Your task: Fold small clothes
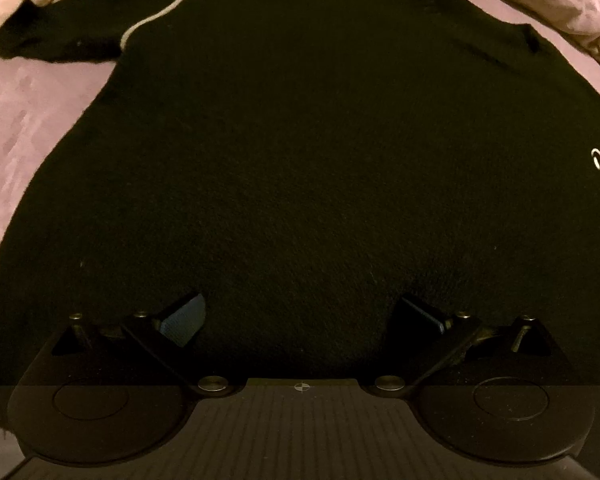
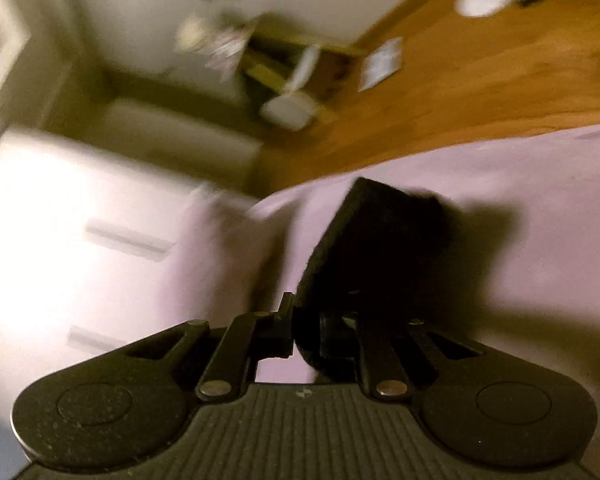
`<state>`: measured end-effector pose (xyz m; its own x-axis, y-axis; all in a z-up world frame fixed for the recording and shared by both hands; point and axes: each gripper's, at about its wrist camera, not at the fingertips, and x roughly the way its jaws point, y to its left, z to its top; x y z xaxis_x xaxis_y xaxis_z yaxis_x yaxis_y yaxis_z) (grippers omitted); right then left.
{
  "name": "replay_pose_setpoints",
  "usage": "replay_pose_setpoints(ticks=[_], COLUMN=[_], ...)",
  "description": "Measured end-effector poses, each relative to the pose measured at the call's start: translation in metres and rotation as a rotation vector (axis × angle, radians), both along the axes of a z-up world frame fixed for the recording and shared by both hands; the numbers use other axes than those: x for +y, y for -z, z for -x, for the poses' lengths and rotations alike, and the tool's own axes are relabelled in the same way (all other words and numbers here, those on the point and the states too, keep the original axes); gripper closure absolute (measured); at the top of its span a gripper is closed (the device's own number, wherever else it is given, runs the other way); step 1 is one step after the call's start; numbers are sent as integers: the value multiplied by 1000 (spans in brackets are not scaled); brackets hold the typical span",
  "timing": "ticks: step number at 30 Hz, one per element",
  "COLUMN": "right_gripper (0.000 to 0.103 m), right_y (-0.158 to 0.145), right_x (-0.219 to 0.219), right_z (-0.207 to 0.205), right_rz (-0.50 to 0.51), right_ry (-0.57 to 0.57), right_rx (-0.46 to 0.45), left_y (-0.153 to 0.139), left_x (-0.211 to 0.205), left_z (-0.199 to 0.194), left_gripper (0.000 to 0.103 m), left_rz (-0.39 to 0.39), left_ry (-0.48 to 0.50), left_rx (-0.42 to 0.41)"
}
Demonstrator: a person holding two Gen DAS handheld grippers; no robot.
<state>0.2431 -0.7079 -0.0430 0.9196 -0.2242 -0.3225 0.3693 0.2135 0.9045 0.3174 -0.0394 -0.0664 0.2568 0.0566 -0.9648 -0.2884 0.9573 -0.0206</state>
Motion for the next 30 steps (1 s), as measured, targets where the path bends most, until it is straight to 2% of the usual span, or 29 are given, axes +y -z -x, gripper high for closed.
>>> replay_pose_setpoints(ticks=[3,6,9,13,15,17,22,24,26,27,30], right_gripper=[92,92,92,92,92,91,87,78,72,69,48], right_y=[-30,-38,-22,26,44,54,52,54,61,62,55], right_x=[54,118,180,243,268,289,326,333,335,334,327], right_z=[-16,-33,-50,-64,-68,-71,-79,-83,-87,-89,-76], right_rz=[71,92,83,-72,-94,-77,73,116,91,70,60], right_ry=[-162,-303,-416,-457,-470,-483,-554,-579,-596,-599,-608], right_rx=[-52,-82,-83,-45,-5,38,144,205,255,247,213], left_y=[-2,-4,-5,-5,-5,-6,-7,-7,-8,-10,-19], left_x=[7,16,22,28,31,32,35,32,27,22,1], left_z=[-1,-4,-7,-9,-11,-13,-14,-16,-20,-22,-27], left_gripper=[0,0,0,0,0,0,0,0,0,0,0], left_rz=[30,62,89,84,90,92,78,64,42,22,-29], left_ry=[1,1,5,42,56,73,132,152,170,190,283], left_rx=[-1,0,-10,-20,-25,-32,-45,-47,-49,-54,-89])
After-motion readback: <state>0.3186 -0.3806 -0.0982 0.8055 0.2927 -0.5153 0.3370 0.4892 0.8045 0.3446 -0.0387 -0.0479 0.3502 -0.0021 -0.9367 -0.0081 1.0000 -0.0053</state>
